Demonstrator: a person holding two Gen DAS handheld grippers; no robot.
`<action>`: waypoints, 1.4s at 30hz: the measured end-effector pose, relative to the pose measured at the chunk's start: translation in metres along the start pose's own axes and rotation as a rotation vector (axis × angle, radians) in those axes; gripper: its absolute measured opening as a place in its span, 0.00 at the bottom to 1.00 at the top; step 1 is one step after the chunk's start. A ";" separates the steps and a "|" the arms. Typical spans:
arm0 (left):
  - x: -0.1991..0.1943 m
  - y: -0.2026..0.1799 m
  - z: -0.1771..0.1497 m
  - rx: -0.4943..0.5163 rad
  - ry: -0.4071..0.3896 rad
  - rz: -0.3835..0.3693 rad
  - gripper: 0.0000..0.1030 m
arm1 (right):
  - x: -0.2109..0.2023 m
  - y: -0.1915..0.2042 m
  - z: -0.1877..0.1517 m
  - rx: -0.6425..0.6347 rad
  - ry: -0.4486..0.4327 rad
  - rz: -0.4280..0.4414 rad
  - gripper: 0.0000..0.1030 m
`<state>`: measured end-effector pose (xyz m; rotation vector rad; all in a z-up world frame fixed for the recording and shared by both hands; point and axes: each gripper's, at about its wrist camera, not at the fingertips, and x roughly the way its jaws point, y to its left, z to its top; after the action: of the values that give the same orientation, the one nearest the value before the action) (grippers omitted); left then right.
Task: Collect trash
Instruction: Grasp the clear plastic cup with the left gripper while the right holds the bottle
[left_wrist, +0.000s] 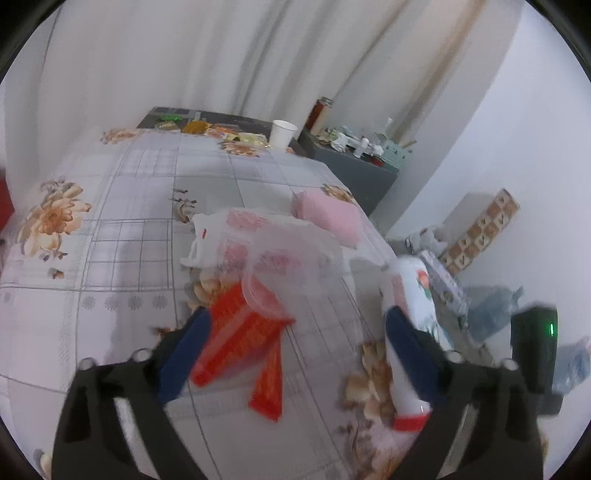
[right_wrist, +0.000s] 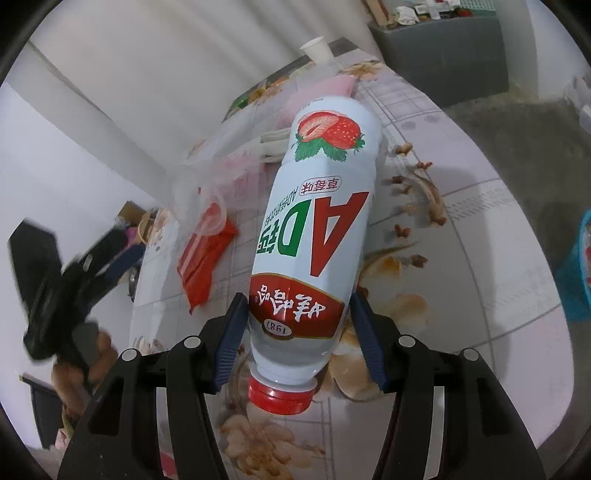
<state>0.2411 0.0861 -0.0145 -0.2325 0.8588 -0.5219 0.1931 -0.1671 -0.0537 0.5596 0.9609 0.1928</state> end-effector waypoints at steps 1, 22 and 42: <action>0.006 0.004 0.005 -0.014 0.008 0.014 0.80 | 0.000 -0.002 -0.001 0.005 0.000 0.011 0.53; 0.026 -0.002 0.016 0.045 -0.003 0.097 0.05 | -0.007 -0.025 -0.005 0.029 -0.011 0.079 0.53; -0.025 -0.018 -0.079 0.019 0.320 -0.090 0.05 | -0.034 -0.015 -0.041 -0.119 0.052 -0.009 0.52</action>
<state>0.1611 0.0847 -0.0416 -0.1732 1.1574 -0.6623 0.1387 -0.1785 -0.0552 0.4429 0.9954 0.2552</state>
